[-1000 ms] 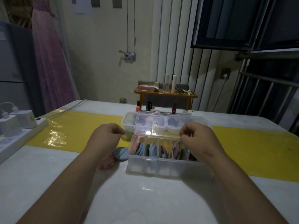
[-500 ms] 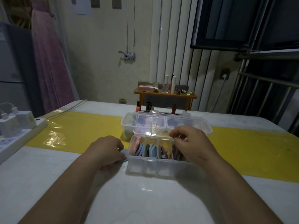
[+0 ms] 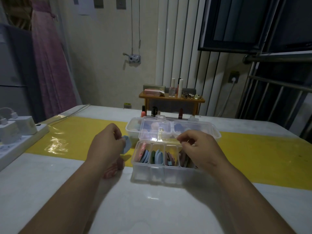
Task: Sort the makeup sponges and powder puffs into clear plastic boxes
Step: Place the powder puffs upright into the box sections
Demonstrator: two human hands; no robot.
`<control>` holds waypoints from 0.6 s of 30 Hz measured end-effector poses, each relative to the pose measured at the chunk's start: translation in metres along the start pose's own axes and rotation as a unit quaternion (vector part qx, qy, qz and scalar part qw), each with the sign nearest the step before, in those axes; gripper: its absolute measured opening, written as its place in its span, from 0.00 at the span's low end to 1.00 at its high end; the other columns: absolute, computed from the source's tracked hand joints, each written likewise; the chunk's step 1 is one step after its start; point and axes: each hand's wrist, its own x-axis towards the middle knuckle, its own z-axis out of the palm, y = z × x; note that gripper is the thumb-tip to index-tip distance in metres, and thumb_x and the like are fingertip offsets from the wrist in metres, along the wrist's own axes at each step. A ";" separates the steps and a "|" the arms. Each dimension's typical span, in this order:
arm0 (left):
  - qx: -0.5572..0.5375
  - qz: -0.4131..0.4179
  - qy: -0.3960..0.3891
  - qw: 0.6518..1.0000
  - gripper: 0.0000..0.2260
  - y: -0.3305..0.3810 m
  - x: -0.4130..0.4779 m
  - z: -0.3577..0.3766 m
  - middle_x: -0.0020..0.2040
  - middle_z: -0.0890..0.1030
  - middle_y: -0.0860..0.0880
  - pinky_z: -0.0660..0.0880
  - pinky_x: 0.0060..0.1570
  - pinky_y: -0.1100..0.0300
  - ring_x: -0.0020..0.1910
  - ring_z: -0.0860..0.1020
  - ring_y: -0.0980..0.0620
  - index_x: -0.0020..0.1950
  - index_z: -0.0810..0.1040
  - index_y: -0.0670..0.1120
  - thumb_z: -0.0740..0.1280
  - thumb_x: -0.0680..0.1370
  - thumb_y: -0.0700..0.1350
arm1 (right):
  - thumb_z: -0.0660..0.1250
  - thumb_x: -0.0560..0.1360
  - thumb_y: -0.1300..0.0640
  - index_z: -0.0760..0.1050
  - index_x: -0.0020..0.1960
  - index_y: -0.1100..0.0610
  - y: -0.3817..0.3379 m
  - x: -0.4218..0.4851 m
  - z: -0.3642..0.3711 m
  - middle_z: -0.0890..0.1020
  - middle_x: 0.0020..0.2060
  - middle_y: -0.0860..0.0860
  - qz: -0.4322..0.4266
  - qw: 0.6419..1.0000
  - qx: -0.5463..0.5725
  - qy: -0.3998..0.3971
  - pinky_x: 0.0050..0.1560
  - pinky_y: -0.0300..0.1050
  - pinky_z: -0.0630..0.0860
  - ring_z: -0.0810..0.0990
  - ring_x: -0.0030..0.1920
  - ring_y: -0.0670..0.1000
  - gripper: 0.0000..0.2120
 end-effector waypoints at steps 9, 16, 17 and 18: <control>-0.164 0.030 0.019 0.986 0.09 0.018 -0.010 0.002 0.40 0.80 0.47 0.76 0.31 0.50 0.37 0.78 0.42 0.40 0.73 0.50 0.67 0.77 0.39 | 0.64 0.79 0.59 0.80 0.54 0.47 -0.003 -0.002 -0.003 0.80 0.46 0.39 0.005 0.998 0.048 -0.030 0.43 0.33 0.73 0.78 0.46 0.41 0.10; -0.282 0.059 -0.061 0.956 0.08 0.036 -0.022 0.006 0.38 0.82 0.51 0.75 0.32 0.67 0.35 0.79 0.60 0.43 0.78 0.45 0.69 0.76 0.33 | 0.64 0.79 0.59 0.78 0.54 0.41 -0.011 -0.005 -0.003 0.79 0.46 0.35 -0.020 0.996 0.057 -0.061 0.46 0.35 0.75 0.77 0.46 0.37 0.13; -0.281 0.065 -0.071 0.955 0.09 0.037 -0.023 0.007 0.38 0.82 0.52 0.75 0.34 0.68 0.36 0.79 0.61 0.42 0.78 0.46 0.69 0.75 0.32 | 0.64 0.79 0.60 0.78 0.54 0.41 -0.013 -0.006 -0.003 0.78 0.45 0.34 -0.026 0.996 0.059 -0.062 0.44 0.33 0.73 0.77 0.44 0.35 0.14; -0.280 0.070 -0.081 0.954 0.10 0.038 -0.024 0.008 0.37 0.82 0.54 0.75 0.35 0.69 0.37 0.79 0.61 0.41 0.78 0.47 0.70 0.75 0.32 | 0.64 0.79 0.60 0.78 0.53 0.40 -0.015 -0.006 -0.004 0.78 0.44 0.34 -0.030 0.996 0.061 -0.065 0.42 0.31 0.71 0.76 0.43 0.33 0.14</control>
